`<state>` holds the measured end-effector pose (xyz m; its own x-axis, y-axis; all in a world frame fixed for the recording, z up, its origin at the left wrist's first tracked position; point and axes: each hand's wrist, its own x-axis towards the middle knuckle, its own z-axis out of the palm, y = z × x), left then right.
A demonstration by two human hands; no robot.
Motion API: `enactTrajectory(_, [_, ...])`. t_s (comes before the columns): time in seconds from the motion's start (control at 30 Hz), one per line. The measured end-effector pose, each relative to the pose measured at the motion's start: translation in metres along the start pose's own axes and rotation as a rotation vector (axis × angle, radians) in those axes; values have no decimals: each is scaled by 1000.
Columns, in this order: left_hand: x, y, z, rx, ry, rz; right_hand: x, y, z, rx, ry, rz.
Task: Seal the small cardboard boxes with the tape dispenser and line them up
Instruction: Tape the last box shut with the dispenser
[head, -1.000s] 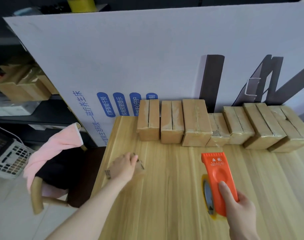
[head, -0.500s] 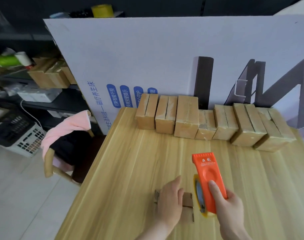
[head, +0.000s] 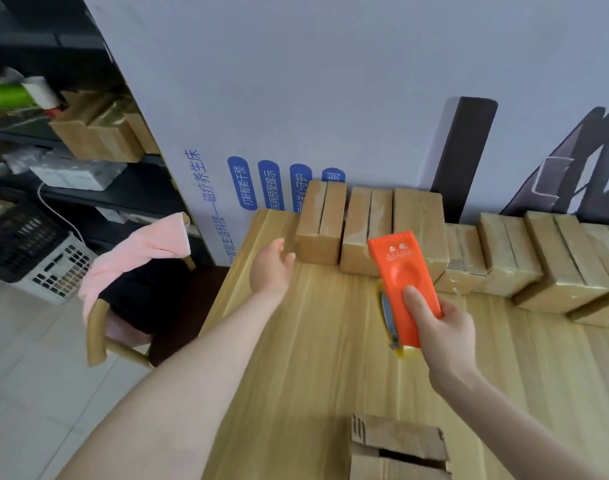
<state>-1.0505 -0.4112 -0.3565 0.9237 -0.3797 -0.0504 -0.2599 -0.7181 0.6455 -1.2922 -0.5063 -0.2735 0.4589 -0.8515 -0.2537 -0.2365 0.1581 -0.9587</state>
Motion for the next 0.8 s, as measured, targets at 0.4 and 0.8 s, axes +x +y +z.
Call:
enactTrajectory(0.4, [91, -14, 48, 65, -71, 114, 119, -28, 70, -160, 55, -177])
enactTrajectory(0.8, [92, -39, 45, -51, -94, 217, 167, -33, 90, -316, 30, -124])
